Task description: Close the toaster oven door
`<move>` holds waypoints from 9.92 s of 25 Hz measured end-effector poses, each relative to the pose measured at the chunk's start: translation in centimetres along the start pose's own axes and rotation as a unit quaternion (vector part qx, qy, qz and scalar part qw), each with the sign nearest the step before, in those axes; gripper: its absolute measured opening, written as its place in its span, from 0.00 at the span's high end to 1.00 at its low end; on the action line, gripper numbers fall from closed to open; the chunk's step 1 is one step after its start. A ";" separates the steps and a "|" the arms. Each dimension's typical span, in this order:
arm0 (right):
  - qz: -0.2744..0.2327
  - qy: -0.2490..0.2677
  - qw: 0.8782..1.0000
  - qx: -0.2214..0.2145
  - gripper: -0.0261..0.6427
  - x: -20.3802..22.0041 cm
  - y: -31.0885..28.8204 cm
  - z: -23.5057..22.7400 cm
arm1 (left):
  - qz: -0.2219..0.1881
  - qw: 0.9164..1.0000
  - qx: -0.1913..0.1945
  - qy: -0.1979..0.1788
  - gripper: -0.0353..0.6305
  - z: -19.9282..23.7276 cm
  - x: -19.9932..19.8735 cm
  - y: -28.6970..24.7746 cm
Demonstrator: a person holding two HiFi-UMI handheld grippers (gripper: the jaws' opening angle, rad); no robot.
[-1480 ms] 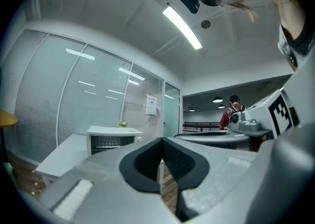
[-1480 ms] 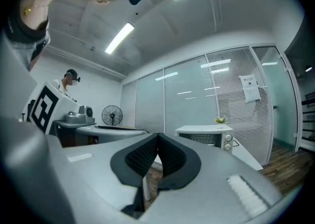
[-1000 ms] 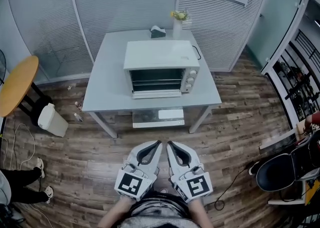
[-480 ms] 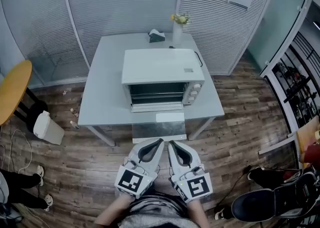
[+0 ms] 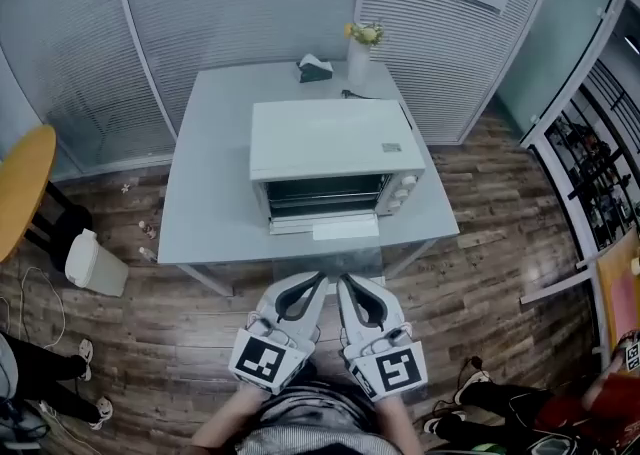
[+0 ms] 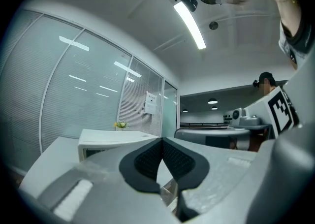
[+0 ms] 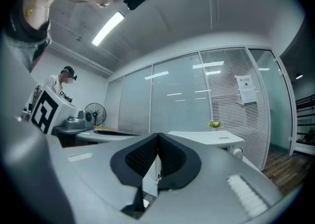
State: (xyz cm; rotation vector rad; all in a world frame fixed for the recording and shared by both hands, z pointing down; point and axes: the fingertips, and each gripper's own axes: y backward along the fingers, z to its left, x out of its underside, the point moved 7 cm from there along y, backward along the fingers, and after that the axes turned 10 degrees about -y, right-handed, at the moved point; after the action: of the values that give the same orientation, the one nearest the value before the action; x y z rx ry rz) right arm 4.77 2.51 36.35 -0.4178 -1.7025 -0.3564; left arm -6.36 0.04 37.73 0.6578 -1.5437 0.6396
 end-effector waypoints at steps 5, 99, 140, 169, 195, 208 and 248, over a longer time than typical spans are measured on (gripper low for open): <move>-0.002 0.008 1.000 0.003 0.96 0.1 -2.3 0.5 | -0.002 1.000 0.002 0.005 0.94 2.2 0.3 0.0; 0.365 -0.045 0.930 0.024 0.85 26.0 -3.6 -10.1 | 0.400 0.814 0.113 -0.405 0.72 -1.8 34.2 -6.1; 0.356 0.195 0.914 0.018 0.81 21.2 -2.7 -7.5 | 0.287 0.867 0.107 -0.394 0.84 0.6 20.5 -5.1; 0.322 0.340 0.883 -0.002 0.77 14.8 -7.7 -8.4 | 0.277 0.869 0.064 -0.406 0.76 4.4 12.7 -4.2; 0.255 0.304 0.915 -0.078 0.77 8.8 -13.8 -12.0 | 0.331 0.828 0.064 -0.448 0.81 8.8 10.1 -11.5; 0.231 0.282 0.926 -0.103 0.76 6.8 -17.6 -14.0 | 0.334 0.840 0.039 -0.426 0.80 12.0 8.8 -14.3; 0.181 0.045 0.974 -0.130 0.76 5.3 -13.2 -13.7 | 0.227 0.951 -0.027 -0.206 0.78 9.7 8.2 -10.7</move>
State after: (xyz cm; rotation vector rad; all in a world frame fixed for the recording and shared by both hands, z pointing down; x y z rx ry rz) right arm 9.80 -15.06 43.85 -0.8775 -1.4581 -0.3258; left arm -5.61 -14.61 45.43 0.4054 -2.1273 0.8328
